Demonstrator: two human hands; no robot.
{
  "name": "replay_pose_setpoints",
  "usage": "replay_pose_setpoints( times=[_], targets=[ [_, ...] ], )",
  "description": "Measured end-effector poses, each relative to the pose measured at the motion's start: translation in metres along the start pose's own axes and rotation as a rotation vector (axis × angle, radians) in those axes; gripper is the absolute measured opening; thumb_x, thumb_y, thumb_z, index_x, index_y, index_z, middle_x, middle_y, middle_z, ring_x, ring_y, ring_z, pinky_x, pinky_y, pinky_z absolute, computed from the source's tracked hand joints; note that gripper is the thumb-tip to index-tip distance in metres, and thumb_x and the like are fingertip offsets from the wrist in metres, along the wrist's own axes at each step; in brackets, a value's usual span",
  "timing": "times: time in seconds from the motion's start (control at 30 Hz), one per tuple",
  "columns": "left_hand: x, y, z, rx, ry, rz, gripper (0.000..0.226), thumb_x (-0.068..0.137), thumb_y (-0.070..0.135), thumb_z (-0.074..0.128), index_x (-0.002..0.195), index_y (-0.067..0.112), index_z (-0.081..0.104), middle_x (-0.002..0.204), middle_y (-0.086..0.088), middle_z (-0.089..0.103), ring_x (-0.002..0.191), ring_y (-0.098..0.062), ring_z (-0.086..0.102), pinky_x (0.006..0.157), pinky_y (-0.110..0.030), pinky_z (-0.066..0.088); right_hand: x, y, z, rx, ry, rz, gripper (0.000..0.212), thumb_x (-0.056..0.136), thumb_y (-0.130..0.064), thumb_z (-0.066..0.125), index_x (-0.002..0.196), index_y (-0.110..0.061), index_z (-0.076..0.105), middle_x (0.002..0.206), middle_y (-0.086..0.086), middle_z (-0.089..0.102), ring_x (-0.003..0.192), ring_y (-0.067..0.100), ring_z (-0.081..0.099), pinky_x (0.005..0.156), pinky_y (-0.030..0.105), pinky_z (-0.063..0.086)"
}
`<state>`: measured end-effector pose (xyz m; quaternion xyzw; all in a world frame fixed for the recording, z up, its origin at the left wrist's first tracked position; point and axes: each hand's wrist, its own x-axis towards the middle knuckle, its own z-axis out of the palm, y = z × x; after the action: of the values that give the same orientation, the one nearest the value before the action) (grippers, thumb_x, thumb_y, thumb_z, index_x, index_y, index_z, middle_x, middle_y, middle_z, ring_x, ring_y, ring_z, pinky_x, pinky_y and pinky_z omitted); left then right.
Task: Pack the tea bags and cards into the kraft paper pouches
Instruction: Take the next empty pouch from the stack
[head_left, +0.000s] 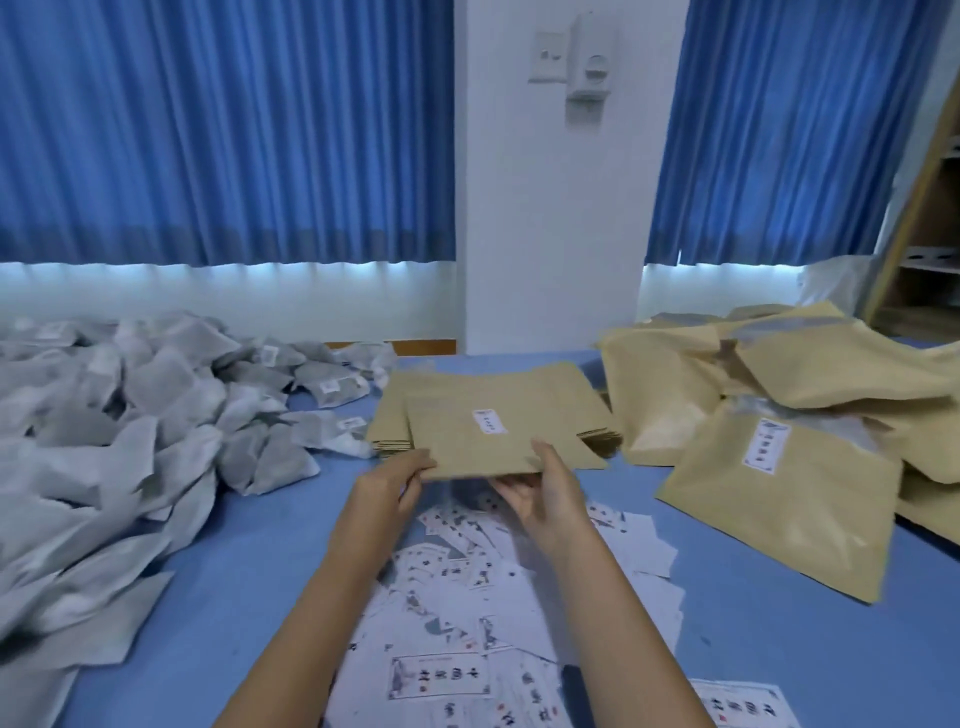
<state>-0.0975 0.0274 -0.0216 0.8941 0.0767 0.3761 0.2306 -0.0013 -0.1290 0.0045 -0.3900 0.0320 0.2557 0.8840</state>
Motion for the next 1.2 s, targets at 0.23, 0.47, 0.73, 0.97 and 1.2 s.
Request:
replay_pose_setpoints(
  times=[0.23,0.47,0.73,0.97,1.2],
  targets=[
    [-0.006,-0.013,-0.020,0.077,-0.224,0.063,0.040,0.084,0.002,0.058,0.120,0.019,0.067,0.140,0.005,0.050,0.131,-0.015,0.043,0.114,-0.028,0.025,-0.005,0.049,0.016,-0.059,-0.099,-0.008,0.022,0.100,0.002,0.037,0.108,-0.009,0.054,0.104,0.010,0.065,0.091,0.025,0.064,0.075,0.037,0.054],
    [-0.009,-0.015,-0.012,-0.156,-0.359,-0.087,0.040,0.078,0.032,0.076,0.117,0.024,0.068,0.125,0.011,0.063,0.110,0.006,0.056,0.100,-0.016,0.042,-0.013,0.046,0.010,-0.141,-0.157,0.043,0.028,0.100,0.001,0.039,0.126,0.005,0.049,0.118,0.023,0.064,0.100,0.028,0.066,0.067,0.029,0.060],
    [-0.007,-0.022,-0.019,-0.155,-0.346,-0.059,0.045,0.068,0.049,0.077,0.108,0.029,0.071,0.102,0.023,0.068,0.092,0.008,0.060,0.085,-0.021,0.050,-0.019,0.039,0.008,-0.199,-0.338,0.112,0.032,0.098,-0.011,0.049,0.121,0.011,0.052,0.115,0.027,0.065,0.105,0.034,0.066,0.081,0.038,0.059],
    [-0.008,-0.022,-0.018,-0.260,-0.350,-0.080,0.040,0.068,0.054,0.071,0.102,0.033,0.073,0.096,0.025,0.069,0.091,0.003,0.064,0.085,-0.030,0.053,-0.018,0.036,0.002,-0.331,-0.445,0.043,0.029,0.089,0.010,0.055,0.118,0.007,0.052,0.115,0.025,0.066,0.108,0.033,0.065,0.093,0.039,0.053],
    [-0.009,-0.020,-0.024,-0.345,-0.372,-0.076,0.026,0.076,0.048,0.067,0.099,0.037,0.073,0.099,0.023,0.069,0.094,0.001,0.064,0.084,-0.018,0.049,-0.014,0.041,-0.002,-0.328,-0.478,-0.008,0.032,0.084,0.009,0.062,0.115,0.002,0.054,0.112,0.021,0.068,0.108,0.035,0.065,0.095,0.043,0.052]
  ],
)
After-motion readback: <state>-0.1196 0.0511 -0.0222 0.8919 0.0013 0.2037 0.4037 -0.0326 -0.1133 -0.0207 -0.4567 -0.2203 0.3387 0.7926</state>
